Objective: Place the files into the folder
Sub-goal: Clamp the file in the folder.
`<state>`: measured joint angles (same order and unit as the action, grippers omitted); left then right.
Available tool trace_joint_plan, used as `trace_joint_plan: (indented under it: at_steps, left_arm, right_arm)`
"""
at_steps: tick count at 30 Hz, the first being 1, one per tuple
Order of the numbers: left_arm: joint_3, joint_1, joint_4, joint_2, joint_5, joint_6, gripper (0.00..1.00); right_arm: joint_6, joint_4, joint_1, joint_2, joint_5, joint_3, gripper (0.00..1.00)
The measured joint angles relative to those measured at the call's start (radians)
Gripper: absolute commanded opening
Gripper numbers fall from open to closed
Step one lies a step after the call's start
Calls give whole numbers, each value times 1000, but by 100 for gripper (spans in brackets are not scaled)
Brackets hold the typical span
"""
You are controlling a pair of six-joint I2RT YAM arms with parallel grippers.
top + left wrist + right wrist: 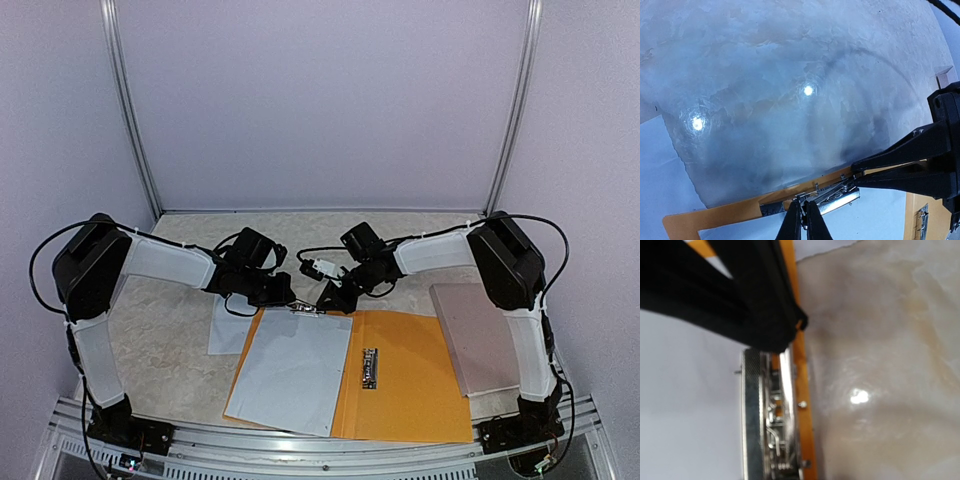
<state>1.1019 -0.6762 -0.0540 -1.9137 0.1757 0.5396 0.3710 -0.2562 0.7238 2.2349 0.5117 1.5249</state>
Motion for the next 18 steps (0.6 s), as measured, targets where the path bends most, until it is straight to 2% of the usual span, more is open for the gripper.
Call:
trace_joint_plan:
  at_steps: [18]
  left_arm:
    - [0, 30, 2, -21, 40, 15, 0]
  right_arm:
    - [3, -1, 0, 0, 4, 0, 5]
